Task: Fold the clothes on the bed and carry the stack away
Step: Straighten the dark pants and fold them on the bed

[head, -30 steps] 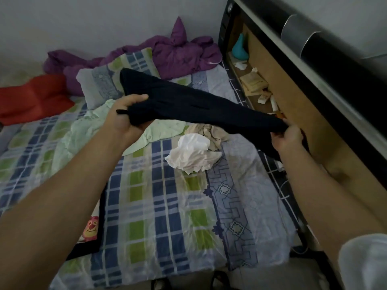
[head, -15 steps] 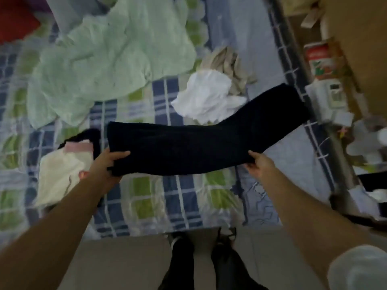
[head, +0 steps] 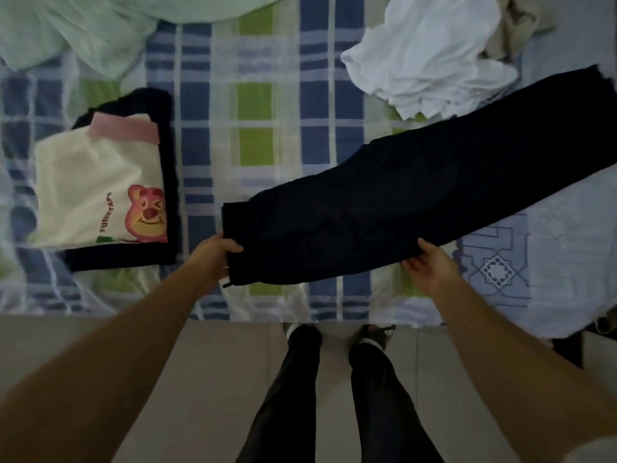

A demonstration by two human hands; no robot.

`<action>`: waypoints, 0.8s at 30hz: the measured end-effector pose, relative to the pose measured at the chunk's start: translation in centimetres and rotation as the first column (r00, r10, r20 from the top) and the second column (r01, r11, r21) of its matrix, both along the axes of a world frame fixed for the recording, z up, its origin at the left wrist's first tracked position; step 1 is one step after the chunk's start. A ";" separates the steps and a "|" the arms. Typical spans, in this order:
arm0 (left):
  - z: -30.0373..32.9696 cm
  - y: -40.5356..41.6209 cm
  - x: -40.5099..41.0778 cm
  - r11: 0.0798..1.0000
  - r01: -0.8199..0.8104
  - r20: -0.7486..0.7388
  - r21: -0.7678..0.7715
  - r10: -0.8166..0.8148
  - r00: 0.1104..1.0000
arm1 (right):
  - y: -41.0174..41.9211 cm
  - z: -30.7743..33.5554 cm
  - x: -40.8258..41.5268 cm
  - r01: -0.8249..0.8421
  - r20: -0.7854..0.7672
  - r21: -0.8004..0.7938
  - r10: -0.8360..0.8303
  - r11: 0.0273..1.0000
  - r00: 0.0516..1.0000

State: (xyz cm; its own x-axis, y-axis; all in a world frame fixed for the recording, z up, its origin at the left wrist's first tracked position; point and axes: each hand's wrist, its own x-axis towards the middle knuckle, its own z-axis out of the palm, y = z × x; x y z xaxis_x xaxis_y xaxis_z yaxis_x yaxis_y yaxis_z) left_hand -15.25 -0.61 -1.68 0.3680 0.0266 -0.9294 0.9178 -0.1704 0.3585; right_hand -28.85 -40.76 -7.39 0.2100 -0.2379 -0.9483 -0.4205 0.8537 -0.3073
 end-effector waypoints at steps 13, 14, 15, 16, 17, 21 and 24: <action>-7.6 -0.2 5.3 0.975 -0.088 0.414 0.204 -0.004 0.910 | 5.2 -1.5 0.2 0.019 -0.028 -0.125 -0.022 0.992 0.999; -7.4 0.1 5.2 0.959 -0.124 0.476 0.254 -0.012 0.879 | 5.6 -1.4 0.3 -0.004 -0.038 -0.133 -0.001 0.991 0.999; -7.2 0.7 5.2 0.940 -0.181 0.522 0.291 0.003 0.853 | 6.1 -1.3 0.4 -0.040 -0.047 -0.138 0.033 0.990 0.998; -7.1 1.6 5.3 0.917 -0.246 0.545 0.313 0.039 0.837 | 6.8 -1.1 0.6 -0.087 -0.055 -0.136 0.081 0.987 0.995; -6.9 2.7 5.5 0.897 -0.299 0.546 0.327 0.079 0.834 | 7.7 -1.0 0.8 -0.140 -0.057 -0.124 0.134 0.982 0.989; -7.2 6.4 5.9 0.898 -0.196 0.438 0.393 0.005 0.899 | 11.3 -1.2 1.5 -0.235 -0.044 -0.080 0.232 0.969 0.972; -6.9 6.6 5.4 0.927 -0.083 0.387 0.365 -0.070 0.920 | 11.8 -1.7 1.6 -0.218 -0.067 -0.064 0.213 0.974 0.975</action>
